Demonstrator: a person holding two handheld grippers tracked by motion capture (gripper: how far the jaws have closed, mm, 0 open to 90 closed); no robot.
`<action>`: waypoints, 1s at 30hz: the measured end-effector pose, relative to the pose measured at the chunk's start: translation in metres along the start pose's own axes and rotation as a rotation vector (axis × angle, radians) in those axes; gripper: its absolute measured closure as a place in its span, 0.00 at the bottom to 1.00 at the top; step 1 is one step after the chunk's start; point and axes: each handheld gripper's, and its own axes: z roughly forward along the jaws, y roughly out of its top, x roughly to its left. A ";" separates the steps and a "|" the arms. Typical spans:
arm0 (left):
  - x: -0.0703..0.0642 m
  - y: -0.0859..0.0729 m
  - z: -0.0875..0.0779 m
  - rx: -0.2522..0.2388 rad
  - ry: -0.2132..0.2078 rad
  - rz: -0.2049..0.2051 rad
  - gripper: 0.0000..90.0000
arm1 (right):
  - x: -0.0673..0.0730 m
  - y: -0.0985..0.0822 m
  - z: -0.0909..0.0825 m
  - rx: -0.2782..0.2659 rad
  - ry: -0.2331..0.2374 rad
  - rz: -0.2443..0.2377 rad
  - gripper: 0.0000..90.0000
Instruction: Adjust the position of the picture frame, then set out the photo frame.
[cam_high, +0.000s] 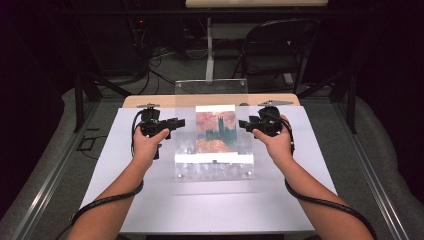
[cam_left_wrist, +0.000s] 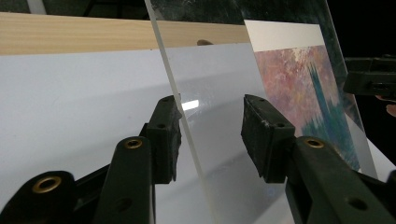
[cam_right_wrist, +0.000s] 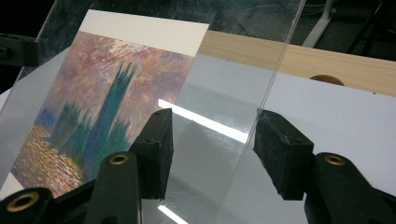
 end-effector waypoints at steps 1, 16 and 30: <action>0.000 0.000 0.000 0.000 0.000 0.000 0.65 | 0.001 0.000 -0.001 -0.003 0.000 0.001 0.53; -0.010 -0.003 -0.018 -0.025 -0.028 0.021 0.71 | 0.009 -0.001 -0.021 -0.033 0.007 -0.004 0.61; -0.026 -0.009 -0.035 -0.043 -0.016 0.068 0.73 | 0.020 -0.003 -0.041 -0.042 0.001 -0.041 0.66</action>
